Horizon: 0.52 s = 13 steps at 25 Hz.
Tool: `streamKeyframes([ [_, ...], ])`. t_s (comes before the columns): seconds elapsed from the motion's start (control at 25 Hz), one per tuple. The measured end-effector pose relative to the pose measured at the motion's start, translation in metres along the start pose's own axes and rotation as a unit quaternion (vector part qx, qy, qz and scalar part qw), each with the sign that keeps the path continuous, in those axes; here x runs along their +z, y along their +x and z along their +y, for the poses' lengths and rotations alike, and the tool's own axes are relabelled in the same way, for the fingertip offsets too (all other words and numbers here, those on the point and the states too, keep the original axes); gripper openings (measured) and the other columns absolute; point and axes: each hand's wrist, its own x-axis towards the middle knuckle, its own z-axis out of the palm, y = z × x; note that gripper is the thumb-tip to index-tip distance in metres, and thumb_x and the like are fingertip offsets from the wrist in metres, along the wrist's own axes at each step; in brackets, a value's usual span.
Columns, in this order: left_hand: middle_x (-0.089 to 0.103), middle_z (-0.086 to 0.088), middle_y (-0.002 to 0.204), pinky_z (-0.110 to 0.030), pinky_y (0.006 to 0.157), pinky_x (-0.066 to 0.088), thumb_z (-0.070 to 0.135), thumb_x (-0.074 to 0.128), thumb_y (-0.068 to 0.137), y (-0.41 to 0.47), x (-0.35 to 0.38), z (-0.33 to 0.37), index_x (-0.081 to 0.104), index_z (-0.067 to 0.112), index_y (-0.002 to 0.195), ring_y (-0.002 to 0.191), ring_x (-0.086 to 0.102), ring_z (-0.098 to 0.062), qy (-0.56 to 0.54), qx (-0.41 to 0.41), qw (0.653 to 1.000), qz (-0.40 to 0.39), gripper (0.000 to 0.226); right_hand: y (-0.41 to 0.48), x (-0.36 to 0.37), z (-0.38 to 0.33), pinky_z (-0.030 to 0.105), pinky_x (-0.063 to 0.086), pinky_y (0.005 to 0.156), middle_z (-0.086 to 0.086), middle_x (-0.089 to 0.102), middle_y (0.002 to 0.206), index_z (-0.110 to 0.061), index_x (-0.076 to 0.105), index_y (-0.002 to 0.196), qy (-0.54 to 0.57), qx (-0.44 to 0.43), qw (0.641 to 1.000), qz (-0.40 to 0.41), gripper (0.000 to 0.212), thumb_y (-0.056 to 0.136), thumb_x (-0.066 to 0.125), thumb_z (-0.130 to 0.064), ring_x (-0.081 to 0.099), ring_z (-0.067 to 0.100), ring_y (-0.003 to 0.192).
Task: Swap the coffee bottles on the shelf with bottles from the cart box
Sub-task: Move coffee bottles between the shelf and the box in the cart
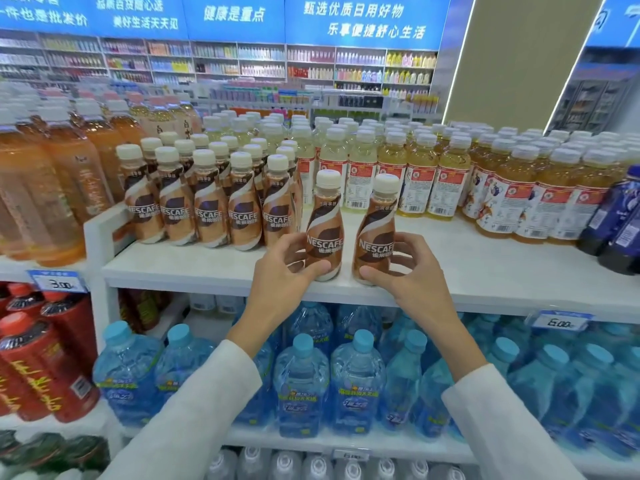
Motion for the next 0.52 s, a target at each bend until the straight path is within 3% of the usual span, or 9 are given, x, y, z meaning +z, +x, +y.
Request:
streamKeyframes([
  [0.08,0.068,0.013,0.121,-0.017,0.092,0.054,0.027,0.087,0.077,-0.003,0.003,0.001,0.059,0.020,0.135,0.108,0.065,0.001,0.005,0.002,1.000,0.008,0.065,-0.002,-0.001,0.000,0.019,0.053,0.085,-0.019,0.064,0.118,-0.033,0.056,0.126,0.015,-0.001,1.000,-0.001,0.068,0.068,0.092,-0.029,0.063,-0.001,0.106],
  [0.24,0.064,0.022,0.107,-0.021,0.088,0.055,0.040,0.092,0.067,-0.005,0.013,0.007,0.061,0.028,0.122,0.099,0.065,0.002,0.028,0.016,0.998,0.055,0.065,-0.004,0.005,-0.004,0.018,0.054,0.082,-0.019,0.068,0.112,-0.032,0.060,0.122,0.015,-0.007,1.000,0.009,0.061,0.070,0.091,-0.026,0.066,-0.001,0.102],
  [0.36,0.062,0.012,0.119,-0.029,0.093,0.056,0.039,0.090,0.070,-0.004,0.011,0.003,0.062,0.023,0.128,0.106,0.065,-0.006,0.036,0.032,0.996,0.077,0.066,-0.005,0.018,-0.009,0.017,0.053,0.082,-0.020,0.068,0.112,-0.032,0.060,0.122,0.007,-0.013,1.000,0.009,0.061,0.070,0.091,-0.030,0.065,-0.004,0.099],
  [0.52,0.062,0.010,0.122,-0.032,0.094,0.057,0.041,0.088,0.073,-0.005,-0.020,-0.009,0.062,0.027,0.131,0.108,0.064,-0.006,0.049,0.021,0.995,0.089,0.065,-0.008,0.047,-0.020,0.006,0.049,0.066,-0.028,0.063,0.104,-0.037,0.058,0.118,0.001,-0.016,1.000,-0.006,0.059,0.069,0.091,-0.034,0.062,-0.016,0.091],
])
